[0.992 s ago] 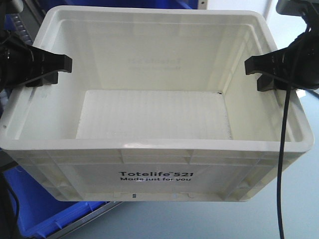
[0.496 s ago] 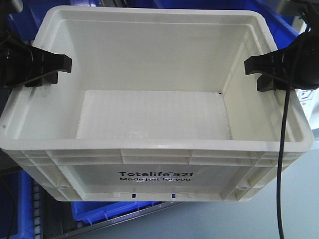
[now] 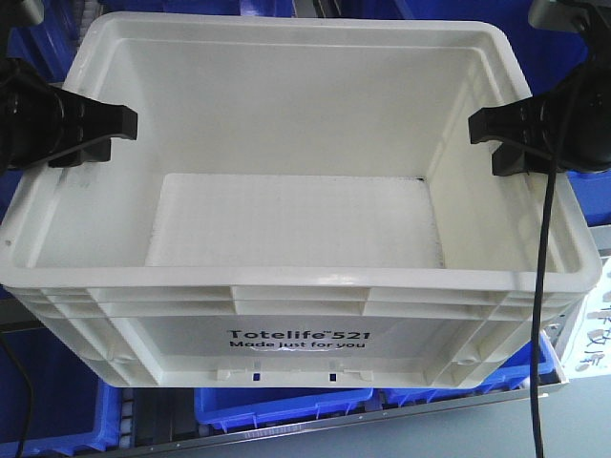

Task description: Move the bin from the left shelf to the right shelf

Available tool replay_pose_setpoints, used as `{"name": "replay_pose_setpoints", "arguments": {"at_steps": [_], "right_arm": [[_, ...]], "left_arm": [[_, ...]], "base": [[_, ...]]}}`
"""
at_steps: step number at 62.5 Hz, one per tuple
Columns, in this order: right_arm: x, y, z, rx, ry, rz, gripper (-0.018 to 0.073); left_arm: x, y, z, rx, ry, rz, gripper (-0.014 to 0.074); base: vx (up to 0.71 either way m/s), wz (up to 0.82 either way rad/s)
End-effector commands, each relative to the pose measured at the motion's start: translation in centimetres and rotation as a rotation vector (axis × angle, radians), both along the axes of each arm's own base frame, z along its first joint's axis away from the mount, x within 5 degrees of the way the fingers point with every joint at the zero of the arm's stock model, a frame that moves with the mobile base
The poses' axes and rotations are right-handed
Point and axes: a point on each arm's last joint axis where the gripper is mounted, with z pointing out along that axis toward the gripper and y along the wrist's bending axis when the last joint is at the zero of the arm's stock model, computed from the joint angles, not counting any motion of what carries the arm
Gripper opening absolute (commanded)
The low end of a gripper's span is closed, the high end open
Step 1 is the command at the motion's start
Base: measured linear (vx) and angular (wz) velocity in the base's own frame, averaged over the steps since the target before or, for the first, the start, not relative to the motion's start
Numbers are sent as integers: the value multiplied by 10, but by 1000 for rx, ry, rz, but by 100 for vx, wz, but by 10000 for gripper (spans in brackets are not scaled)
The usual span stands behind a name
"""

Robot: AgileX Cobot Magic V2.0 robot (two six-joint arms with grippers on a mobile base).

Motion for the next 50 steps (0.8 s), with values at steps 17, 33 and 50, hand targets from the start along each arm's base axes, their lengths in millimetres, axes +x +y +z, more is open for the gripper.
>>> {"name": "replay_pose_setpoints", "arguments": {"at_steps": [17, 33, 50], "right_arm": [[-2, -16, 28, -96, -189, -28, -8], [-2, -16, 28, -96, -189, -28, -8], [-2, -16, 28, -96, -189, -28, -8]], "left_arm": [[-8, 13, 32, 68, -190, -5, 56], [-8, 13, 32, 68, -190, -5, 56], [-8, 13, 32, 68, -190, -5, 56]], "base": [[7, 22], [5, 10], [4, 5]]}}
